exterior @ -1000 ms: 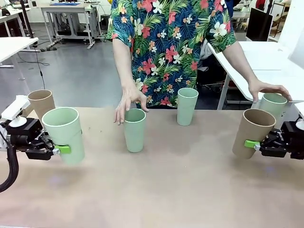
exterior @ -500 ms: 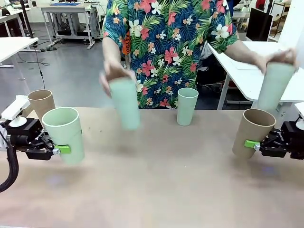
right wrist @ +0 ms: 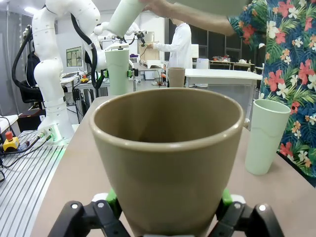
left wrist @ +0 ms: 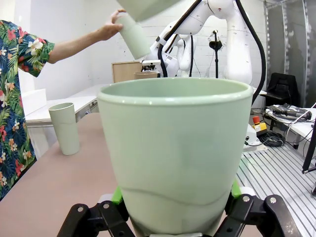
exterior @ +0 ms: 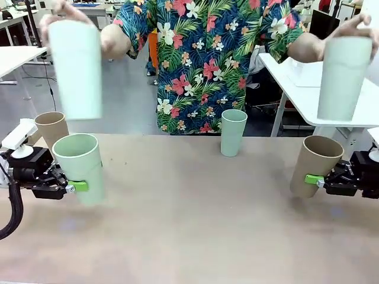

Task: Stack the cups and store them in the basket.
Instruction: Place the stack of Reusable plastic cups into the Pantry Basket.

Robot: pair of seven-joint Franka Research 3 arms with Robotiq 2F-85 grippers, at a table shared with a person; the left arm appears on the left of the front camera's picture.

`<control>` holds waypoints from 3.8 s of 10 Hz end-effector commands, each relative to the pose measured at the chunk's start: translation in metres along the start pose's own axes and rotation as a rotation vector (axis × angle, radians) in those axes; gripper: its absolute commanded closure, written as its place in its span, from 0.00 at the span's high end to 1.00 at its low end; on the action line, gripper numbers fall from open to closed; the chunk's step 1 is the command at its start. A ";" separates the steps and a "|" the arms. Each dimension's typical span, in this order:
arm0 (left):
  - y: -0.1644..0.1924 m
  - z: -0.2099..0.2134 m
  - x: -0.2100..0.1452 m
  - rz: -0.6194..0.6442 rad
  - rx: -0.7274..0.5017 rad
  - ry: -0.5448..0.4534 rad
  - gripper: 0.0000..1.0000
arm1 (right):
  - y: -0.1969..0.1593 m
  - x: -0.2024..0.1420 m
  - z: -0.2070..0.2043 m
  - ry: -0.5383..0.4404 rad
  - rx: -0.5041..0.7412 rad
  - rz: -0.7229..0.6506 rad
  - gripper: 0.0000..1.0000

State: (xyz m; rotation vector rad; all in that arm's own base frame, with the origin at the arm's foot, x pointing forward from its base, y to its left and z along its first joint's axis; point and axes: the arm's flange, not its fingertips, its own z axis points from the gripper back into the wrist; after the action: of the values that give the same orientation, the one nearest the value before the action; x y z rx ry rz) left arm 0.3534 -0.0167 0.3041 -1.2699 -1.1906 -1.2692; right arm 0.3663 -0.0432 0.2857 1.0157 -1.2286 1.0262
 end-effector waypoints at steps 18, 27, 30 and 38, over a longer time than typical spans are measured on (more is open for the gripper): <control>0.000 0.000 0.002 -0.007 0.003 0.000 0.85 | 0.000 0.002 0.000 0.001 0.000 0.008 0.85; 0.000 0.000 0.002 -0.007 0.003 0.000 0.85 | 0.000 0.002 0.000 0.001 0.000 0.008 0.85; 0.000 0.000 0.002 -0.007 0.003 0.000 0.85 | 0.000 0.002 0.000 0.001 0.000 0.008 0.85; 0.000 0.000 0.002 -0.007 0.003 0.000 0.85 | 0.000 0.002 0.000 0.001 0.000 0.008 0.85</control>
State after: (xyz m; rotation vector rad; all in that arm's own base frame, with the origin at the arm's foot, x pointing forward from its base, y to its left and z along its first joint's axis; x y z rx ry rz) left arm 0.3539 -0.0157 0.3026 -1.2574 -1.1835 -1.2702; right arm 0.3661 -0.0433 0.2839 1.0171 -1.2249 1.0233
